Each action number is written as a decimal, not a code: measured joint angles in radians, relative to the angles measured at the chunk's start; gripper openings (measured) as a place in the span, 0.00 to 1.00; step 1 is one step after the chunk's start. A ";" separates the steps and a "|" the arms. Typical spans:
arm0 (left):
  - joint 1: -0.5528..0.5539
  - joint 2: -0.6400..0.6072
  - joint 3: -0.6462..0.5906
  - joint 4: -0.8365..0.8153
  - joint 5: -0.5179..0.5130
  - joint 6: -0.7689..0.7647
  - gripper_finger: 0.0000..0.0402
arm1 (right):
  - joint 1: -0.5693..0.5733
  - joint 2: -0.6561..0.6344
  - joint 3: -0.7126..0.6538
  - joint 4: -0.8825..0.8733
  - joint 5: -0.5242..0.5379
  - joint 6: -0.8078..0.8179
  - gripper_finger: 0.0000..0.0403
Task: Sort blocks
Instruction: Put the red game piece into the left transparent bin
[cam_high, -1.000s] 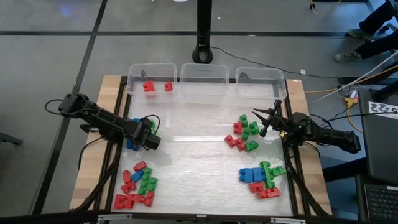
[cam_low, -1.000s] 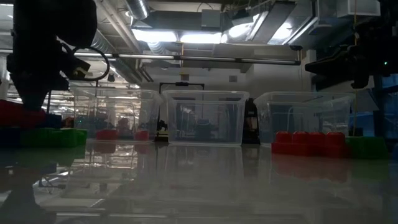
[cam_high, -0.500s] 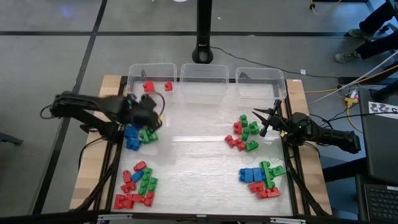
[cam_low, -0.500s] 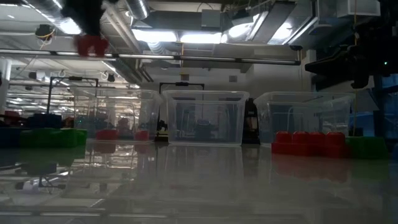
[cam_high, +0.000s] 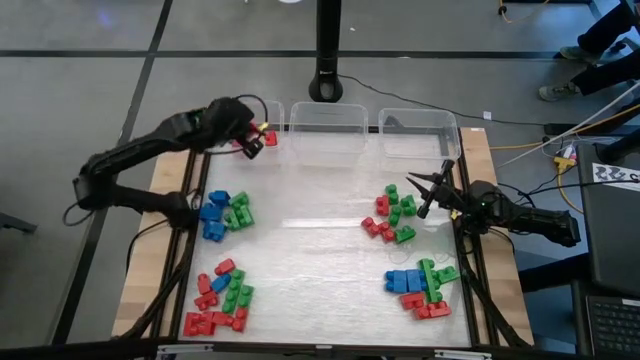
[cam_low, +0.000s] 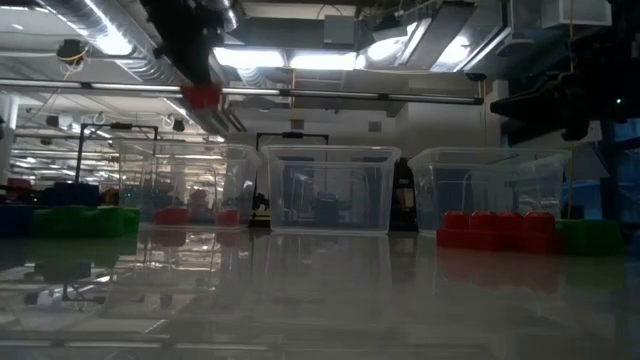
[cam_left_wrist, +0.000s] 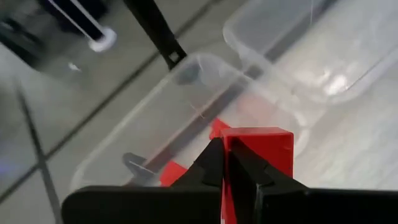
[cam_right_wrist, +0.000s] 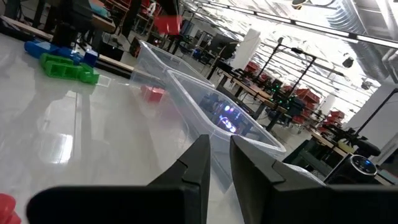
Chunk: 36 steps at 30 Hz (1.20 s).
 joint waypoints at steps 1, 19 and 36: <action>0.039 0.016 -0.001 0.009 0.019 0.022 0.00 | 0.000 0.000 0.000 0.009 0.000 -0.005 0.16; 0.221 0.121 0.001 0.204 0.026 0.119 0.12 | 0.000 0.000 0.002 0.000 -0.007 -0.058 0.16; 0.037 -0.015 -0.079 0.304 0.246 0.058 0.49 | 0.000 0.014 0.003 0.012 -0.188 -0.038 0.35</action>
